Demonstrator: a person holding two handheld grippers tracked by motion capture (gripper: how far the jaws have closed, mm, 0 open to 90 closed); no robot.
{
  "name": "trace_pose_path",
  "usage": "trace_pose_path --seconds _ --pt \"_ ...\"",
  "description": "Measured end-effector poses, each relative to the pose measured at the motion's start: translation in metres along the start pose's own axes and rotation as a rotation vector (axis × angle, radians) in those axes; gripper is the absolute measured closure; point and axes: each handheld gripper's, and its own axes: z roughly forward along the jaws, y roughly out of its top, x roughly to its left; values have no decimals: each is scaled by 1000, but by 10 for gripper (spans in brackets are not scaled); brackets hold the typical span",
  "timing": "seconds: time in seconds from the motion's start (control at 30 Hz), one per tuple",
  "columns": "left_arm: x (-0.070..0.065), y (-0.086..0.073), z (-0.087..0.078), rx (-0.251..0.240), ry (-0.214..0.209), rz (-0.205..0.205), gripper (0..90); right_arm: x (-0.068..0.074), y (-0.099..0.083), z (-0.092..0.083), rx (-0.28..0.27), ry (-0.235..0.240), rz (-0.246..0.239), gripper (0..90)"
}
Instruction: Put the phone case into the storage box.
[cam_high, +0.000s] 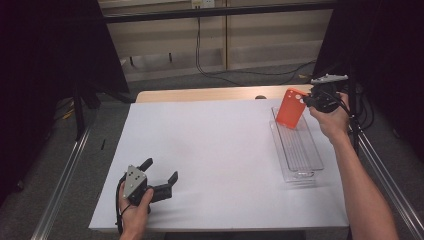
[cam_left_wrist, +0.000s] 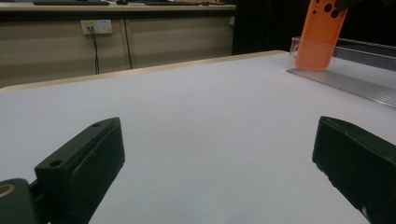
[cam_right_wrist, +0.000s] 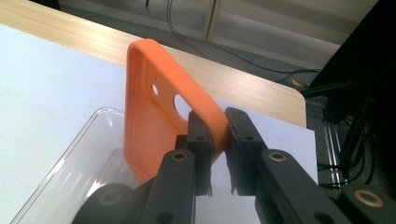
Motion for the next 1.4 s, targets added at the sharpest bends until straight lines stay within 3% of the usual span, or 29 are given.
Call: trace_pose_path --seconds 0.23,1.4 --pt "-1 0 1 7 -5 5 21 6 3 5 -11 -11 -14 804" --pt "-1 0 3 10 -15 8 21 7 15 30 -63 47 74 796"
